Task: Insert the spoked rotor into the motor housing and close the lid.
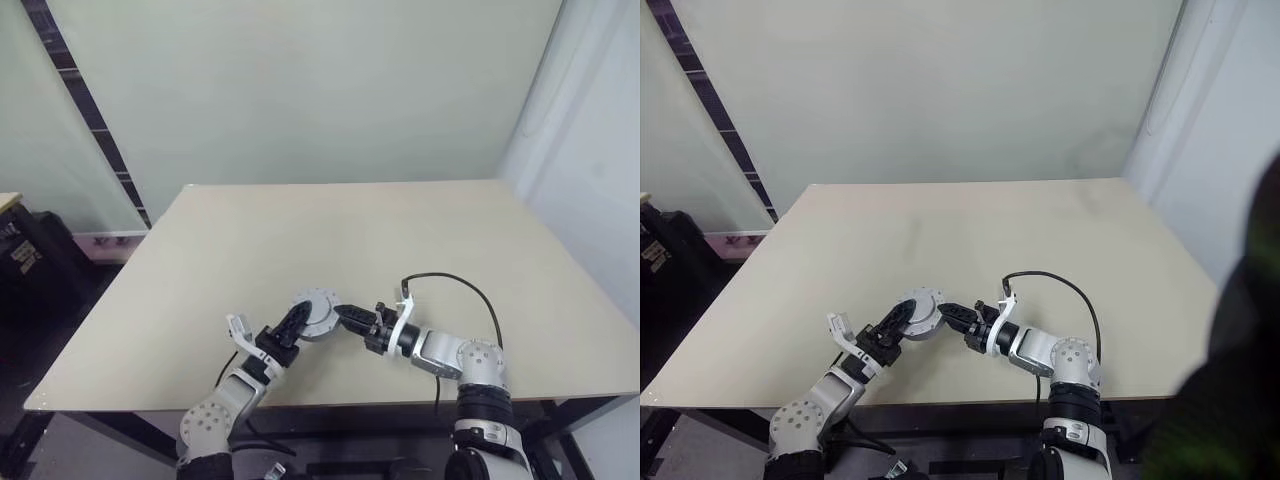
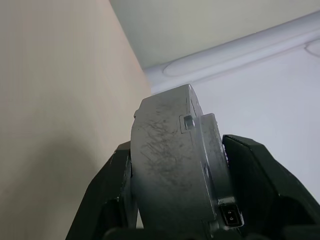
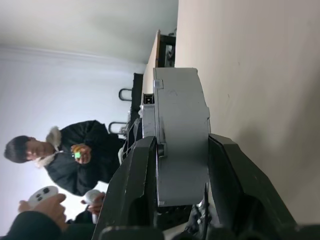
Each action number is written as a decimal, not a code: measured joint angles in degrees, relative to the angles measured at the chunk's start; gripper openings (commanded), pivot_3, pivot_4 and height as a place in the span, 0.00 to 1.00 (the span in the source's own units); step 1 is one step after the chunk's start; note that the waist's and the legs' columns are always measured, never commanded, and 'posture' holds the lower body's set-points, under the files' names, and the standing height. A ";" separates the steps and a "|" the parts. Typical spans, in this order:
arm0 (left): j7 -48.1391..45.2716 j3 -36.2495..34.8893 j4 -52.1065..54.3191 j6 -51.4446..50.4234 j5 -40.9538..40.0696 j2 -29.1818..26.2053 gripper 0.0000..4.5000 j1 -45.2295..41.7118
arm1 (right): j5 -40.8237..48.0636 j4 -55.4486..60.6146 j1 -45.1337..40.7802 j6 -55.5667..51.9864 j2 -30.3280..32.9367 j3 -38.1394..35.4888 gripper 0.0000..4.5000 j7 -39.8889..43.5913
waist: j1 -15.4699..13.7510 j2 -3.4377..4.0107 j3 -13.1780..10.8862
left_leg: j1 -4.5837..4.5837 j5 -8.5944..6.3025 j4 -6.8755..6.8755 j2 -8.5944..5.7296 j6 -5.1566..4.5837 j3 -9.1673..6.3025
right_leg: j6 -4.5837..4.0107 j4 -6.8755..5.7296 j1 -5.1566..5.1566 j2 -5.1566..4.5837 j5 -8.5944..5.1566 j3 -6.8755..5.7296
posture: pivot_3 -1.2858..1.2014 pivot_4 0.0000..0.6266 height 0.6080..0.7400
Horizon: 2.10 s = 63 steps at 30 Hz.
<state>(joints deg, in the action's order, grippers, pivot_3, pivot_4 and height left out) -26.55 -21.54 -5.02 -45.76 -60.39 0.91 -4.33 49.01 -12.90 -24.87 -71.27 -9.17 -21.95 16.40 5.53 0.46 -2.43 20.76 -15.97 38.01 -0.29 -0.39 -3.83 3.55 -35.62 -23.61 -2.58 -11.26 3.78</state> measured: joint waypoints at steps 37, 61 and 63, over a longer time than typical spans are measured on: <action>-1.04 0.60 -19.41 42.04 30.17 -8.40 0.44 -10.96 | -41.93 3.96 7.35 58.48 18.30 41.37 1.00 18.82 | -1.44 -0.67 -0.40 | 0.04 -0.05 -0.07 -0.04 0.12 0.07 | 0.13 0.16 -0.03 -0.02 0.07 0.09 | 0.52 0.00 1.00; 8.16 -1.66 -24.95 47.16 35.50 -11.45 0.99 -8.99 | -45.00 2.43 7.19 59.07 17.91 41.52 1.00 20.06 | -1.64 -0.84 -0.44 | -0.12 -0.04 0.09 -0.05 0.12 0.05 | 0.13 -0.02 0.13 -0.03 0.09 0.07 | 0.52 0.00 1.00; 8.19 -1.55 -22.75 47.16 36.00 -11.74 0.99 -7.22 | -45.19 2.20 7.11 59.21 17.82 41.52 1.00 20.07 | -1.62 -0.85 -0.44 | -0.12 -0.04 0.09 -0.04 0.12 0.05 | 0.13 -0.03 0.13 -0.03 0.09 0.08 | 0.52 0.00 1.00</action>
<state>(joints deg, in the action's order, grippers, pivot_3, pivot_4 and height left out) -18.36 -23.10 -27.77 1.40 -24.40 -10.82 -11.55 3.82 -10.70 -17.76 -12.07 8.65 19.57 36.48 3.91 -0.39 -2.87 20.64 -16.01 38.10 -0.34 -0.27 -3.77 3.68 -35.65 -23.48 -2.61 -11.17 3.86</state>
